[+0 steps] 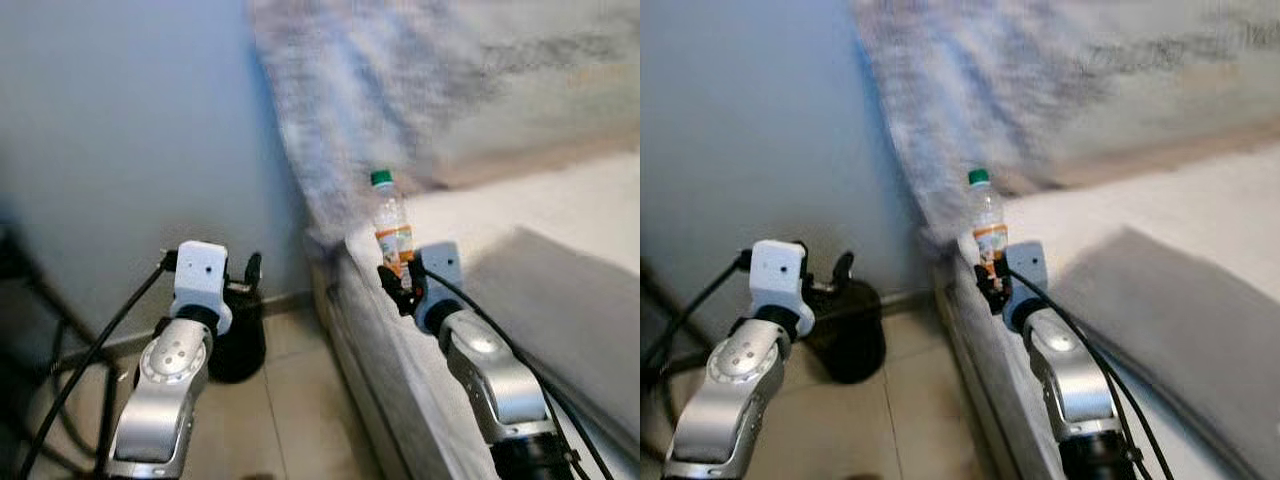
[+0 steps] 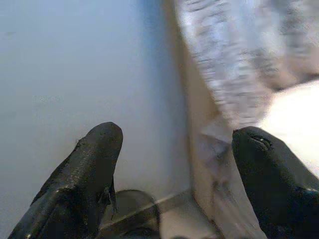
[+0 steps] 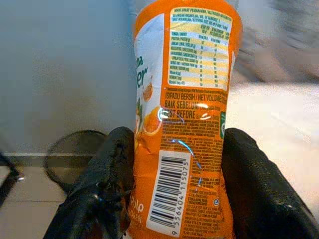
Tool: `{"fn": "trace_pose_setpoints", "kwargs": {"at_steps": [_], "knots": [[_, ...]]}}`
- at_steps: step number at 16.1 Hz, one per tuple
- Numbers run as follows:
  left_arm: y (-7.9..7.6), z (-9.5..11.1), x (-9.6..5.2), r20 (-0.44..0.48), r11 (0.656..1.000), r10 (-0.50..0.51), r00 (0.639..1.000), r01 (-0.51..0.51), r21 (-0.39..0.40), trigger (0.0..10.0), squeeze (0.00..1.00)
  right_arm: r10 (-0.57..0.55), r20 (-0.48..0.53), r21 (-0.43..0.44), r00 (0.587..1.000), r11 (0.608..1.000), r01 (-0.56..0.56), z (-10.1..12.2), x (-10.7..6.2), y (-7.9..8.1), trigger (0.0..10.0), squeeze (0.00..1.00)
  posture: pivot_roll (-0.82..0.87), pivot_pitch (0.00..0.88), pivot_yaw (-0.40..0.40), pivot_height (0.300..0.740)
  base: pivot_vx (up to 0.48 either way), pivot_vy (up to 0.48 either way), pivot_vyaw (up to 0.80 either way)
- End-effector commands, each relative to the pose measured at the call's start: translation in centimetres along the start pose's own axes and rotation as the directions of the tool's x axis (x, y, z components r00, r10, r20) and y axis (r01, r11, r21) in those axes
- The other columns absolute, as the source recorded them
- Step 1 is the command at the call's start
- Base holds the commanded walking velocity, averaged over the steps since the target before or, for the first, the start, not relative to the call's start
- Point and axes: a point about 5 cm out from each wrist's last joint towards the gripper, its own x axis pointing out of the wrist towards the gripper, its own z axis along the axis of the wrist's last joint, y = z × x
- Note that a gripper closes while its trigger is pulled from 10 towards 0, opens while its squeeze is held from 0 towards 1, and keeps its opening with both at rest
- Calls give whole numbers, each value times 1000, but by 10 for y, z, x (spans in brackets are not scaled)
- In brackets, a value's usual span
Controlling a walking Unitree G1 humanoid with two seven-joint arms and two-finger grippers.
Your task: Clean up the room
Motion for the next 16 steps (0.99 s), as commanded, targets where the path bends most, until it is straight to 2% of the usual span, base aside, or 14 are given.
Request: {"fn": "trace_pose_setpoints", "kwargs": {"at_steps": [1,3,8,11,14,16], "knots": [[8,-1,-1,-8,1000,21,1000,-21,17,10000,0,36,17,6,999,999,-37,5,4,11,10000,0,51,0,39,740,330,0,800],[8,-1,-1,-9,1000,23,1000,-23,17,10000,0,31,16,11,999,999,-31,4,5,10,10000,0,51,0,39,740,328,0,494],[9,-1,-1,-10,1000,22,1000,-22,20,10000,0,39,11,22,999,999,-39,4,6,11,10000,0,57,0,37,740,325,0,0],[9,-1,-1,-10,1000,19,1000,-18,23,10000,0,39,6,23,999,999,-39,3,6,11,10000,0,57,0,37,740,324,0,742],[8,-1,-1,-11,1000,13,1000,-12,28,10000,0,60,-4,27,998,998,-59,1,7,13,10000,0,57,0,39,740,320,0,0],[8,-1,0,-11,999,8,1000,-8,31,10000,0,84,-10,15,996,996,-84,0,8,16,10000,0,61,0,36,740,317,0,756]]}}
